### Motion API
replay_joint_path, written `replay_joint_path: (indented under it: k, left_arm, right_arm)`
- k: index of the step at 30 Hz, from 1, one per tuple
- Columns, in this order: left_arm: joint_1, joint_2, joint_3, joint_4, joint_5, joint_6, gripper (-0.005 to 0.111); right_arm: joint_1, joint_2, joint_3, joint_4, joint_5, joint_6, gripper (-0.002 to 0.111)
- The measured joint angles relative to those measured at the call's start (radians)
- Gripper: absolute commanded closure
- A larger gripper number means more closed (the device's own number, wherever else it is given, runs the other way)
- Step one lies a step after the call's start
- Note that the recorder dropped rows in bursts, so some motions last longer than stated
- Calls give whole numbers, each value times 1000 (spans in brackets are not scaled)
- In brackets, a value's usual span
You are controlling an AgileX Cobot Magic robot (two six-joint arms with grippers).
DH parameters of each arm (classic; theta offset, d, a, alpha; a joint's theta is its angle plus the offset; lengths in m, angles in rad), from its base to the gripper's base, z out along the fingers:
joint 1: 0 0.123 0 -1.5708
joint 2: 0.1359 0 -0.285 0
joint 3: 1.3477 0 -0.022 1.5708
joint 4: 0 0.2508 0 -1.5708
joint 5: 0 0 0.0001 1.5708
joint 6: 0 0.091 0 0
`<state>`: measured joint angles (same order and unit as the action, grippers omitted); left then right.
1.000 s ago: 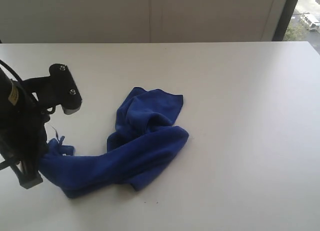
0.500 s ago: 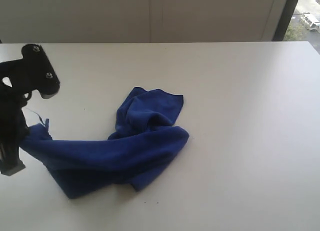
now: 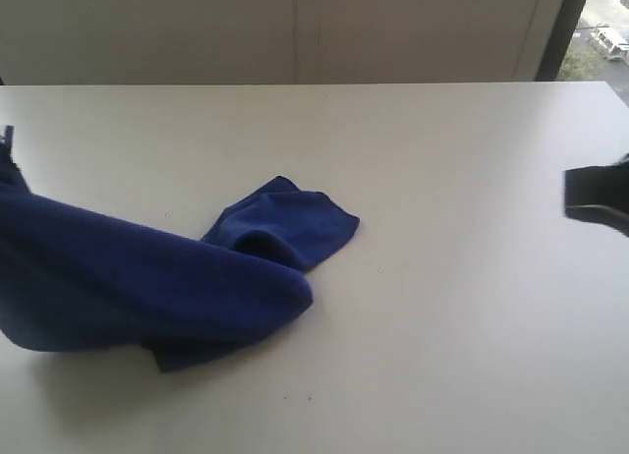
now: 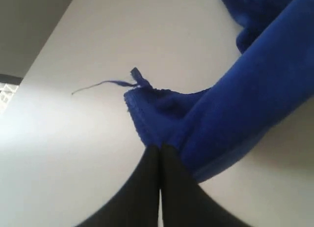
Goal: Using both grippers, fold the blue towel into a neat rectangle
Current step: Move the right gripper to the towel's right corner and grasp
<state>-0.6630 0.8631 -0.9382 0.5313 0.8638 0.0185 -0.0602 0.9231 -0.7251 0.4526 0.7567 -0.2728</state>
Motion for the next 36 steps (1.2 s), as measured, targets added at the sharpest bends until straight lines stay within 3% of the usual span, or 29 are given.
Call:
replay_joint_path:
  k: [3,7,13,17,25,36]
  left_arm:
    - [0,-9,0,2,66,-2,107]
    - [0,-9,0,4,115,8,107]
    - [0,-9,0,2,130,9,107]
    - [0,-9,0,-9,131,9,107]
    - [0,-9,0,-77,113,9,107]
    - [0,-9,0,-110,107,9,107]
  right_arm:
    - [0,170,-106,169,137,-338,108]
    - [20,365,-207,282,225,-616,108]
    - [161,606,-335,184,230,-918,108]
    - [296,723,-403,-22,112,-959,103]
    - [431,904,-489,-369,-118,-994,71]
    - [470,1018,-498,-416,-330,-994,70]
